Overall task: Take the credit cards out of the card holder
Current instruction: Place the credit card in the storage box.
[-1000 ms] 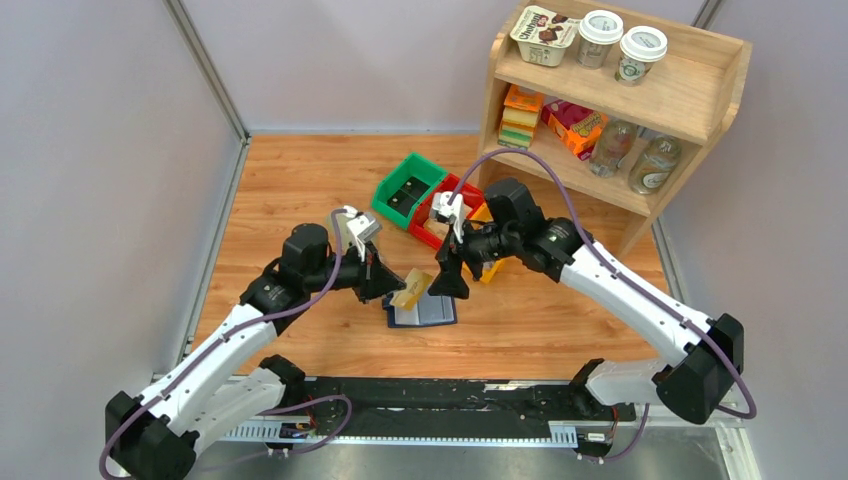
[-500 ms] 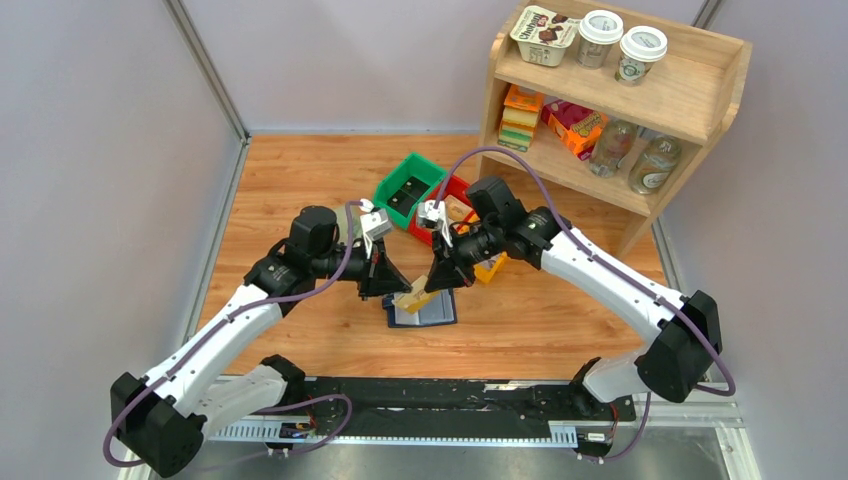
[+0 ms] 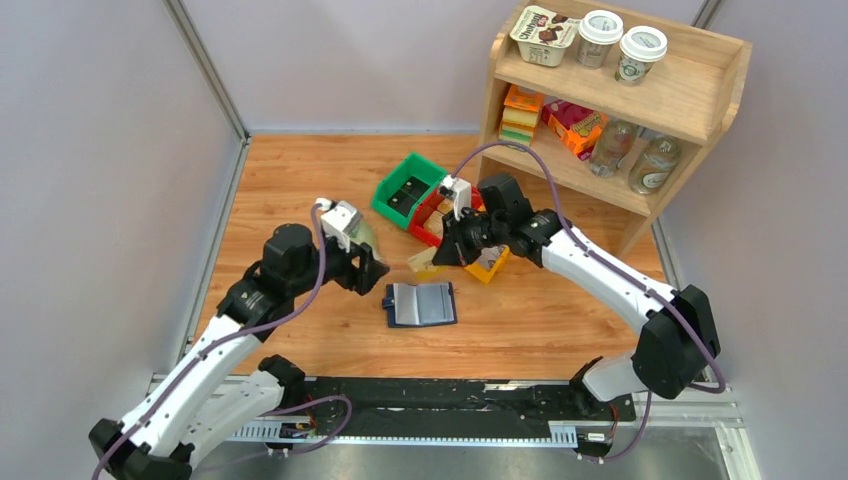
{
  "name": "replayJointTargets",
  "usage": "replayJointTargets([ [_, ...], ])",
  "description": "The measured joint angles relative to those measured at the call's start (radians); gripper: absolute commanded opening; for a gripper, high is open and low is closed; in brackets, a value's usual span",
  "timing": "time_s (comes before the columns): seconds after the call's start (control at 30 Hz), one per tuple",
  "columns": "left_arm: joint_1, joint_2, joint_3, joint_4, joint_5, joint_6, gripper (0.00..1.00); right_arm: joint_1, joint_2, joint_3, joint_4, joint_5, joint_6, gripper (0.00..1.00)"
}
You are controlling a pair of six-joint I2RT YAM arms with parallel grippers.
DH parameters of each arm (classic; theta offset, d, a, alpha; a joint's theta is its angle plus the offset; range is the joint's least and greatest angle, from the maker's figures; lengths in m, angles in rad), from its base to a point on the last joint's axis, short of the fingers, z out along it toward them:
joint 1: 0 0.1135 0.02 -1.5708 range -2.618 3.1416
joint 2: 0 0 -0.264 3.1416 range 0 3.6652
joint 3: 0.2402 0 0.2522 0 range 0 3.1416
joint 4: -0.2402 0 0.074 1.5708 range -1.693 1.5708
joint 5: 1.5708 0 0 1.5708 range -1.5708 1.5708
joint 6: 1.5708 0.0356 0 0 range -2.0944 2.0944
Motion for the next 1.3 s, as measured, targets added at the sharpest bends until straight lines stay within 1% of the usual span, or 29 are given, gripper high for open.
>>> replayJointTargets([
  [0.07,0.0,-0.067,-0.026,-0.012,-0.146,-0.025,0.8,-0.007,0.023,0.019,0.005,0.122,0.093,0.0],
  [0.17,0.0,-0.164,-0.072,-0.037,-0.359,-0.055,0.81,-0.013,0.114,0.102,-0.014,0.328,0.253,0.0],
  [0.3,0.0,-0.241,-0.109,-0.063,-0.542,-0.082,0.81,-0.025,0.222,0.197,-0.047,0.526,0.441,0.0],
  [0.43,0.0,-0.248,-0.112,-0.066,-0.621,-0.093,0.81,-0.031,0.305,0.265,-0.061,0.696,0.595,0.0],
  [0.5,0.0,-0.242,-0.112,-0.068,-0.637,-0.095,0.81,-0.033,0.348,0.304,-0.064,0.748,0.644,0.0],
  [0.6,0.0,-0.238,-0.112,-0.072,-0.644,-0.095,0.81,-0.034,0.444,0.393,-0.061,0.801,0.708,0.0],
  [0.73,0.0,-0.245,-0.112,-0.074,-0.647,-0.095,0.81,-0.033,0.517,0.422,-0.052,0.822,0.769,0.01],
  [0.77,0.0,-0.248,-0.112,-0.074,-0.647,-0.095,0.81,-0.034,0.534,0.422,-0.051,0.826,0.787,0.03],
  [0.9,0.0,-0.257,-0.112,-0.074,-0.635,-0.095,0.81,-0.034,0.581,0.422,-0.051,0.833,0.832,0.24],
  [1.03,0.0,-0.242,-0.112,-0.072,-0.59,-0.097,0.81,-0.033,0.596,0.422,-0.05,0.841,0.846,0.41],
  [1.1,0.0,-0.223,-0.111,-0.072,-0.566,-0.101,0.81,-0.033,0.595,0.422,-0.048,0.851,0.848,0.45],
  [1.17,0.0,-0.191,-0.11,-0.073,-0.534,-0.109,0.81,-0.033,0.591,0.418,-0.043,0.861,0.845,0.52],
  [1.3,0.0,-0.128,-0.109,-0.074,-0.47,-0.134,0.8,-0.033,0.538,0.386,-0.043,0.869,0.817,0.61],
])
